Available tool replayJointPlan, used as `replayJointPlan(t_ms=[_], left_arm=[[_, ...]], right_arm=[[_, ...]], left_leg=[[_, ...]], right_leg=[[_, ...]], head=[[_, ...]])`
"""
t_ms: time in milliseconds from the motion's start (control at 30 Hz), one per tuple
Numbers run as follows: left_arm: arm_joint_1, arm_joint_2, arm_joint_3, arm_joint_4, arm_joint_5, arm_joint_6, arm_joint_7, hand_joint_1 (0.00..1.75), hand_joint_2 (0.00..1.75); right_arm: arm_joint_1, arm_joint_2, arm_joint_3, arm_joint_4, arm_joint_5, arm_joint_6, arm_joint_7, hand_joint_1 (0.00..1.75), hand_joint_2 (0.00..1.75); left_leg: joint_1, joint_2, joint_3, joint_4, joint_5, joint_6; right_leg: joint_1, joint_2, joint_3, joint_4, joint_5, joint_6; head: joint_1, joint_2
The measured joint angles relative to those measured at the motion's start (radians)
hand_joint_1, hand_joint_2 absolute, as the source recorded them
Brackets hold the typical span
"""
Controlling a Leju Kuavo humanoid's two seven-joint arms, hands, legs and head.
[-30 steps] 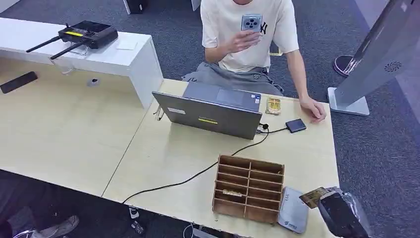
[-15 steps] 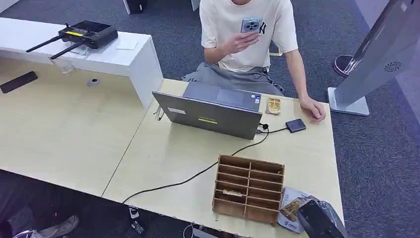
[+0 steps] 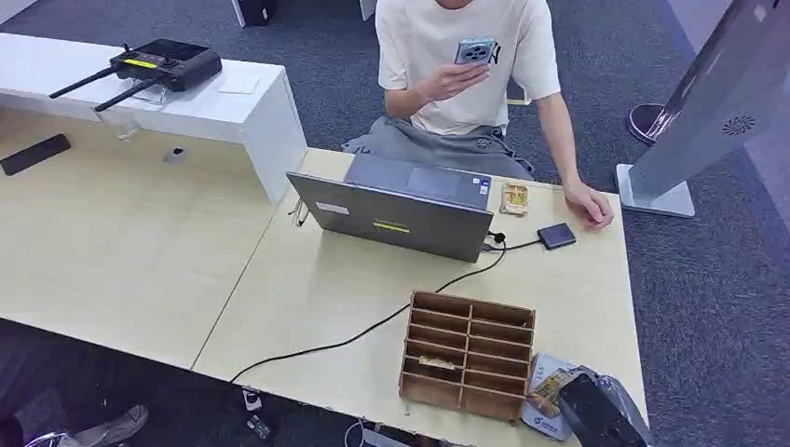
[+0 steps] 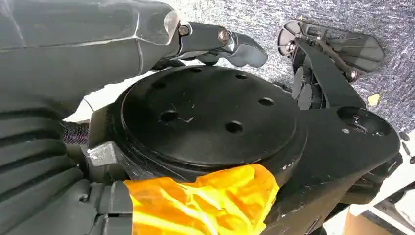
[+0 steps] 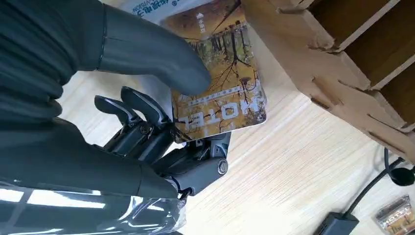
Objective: Pass the card to the sensor for recognition and then transmit it.
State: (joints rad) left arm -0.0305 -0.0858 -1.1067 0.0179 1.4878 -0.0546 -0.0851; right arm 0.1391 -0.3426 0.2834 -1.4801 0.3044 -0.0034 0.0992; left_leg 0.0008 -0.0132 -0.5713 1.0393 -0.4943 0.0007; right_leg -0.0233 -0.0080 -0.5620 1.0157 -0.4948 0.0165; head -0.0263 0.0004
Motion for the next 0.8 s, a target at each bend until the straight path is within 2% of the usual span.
replayJointPlan(t_ms=[800], left_arm=[[0.000,0.002,0.000,0.000,-0.001,-0.003,0.002,0.00,1.75]], right_arm=[[-0.026,-0.033,0.045,0.022,0.066,-0.032,0.035,1.75,1.75]], left_leg=[[0.000,0.000,0.000,0.000,0.000,0.000]], right_leg=[[0.000,0.000,0.000,0.000,0.000,0.000]], head=[[0.000,0.000]])
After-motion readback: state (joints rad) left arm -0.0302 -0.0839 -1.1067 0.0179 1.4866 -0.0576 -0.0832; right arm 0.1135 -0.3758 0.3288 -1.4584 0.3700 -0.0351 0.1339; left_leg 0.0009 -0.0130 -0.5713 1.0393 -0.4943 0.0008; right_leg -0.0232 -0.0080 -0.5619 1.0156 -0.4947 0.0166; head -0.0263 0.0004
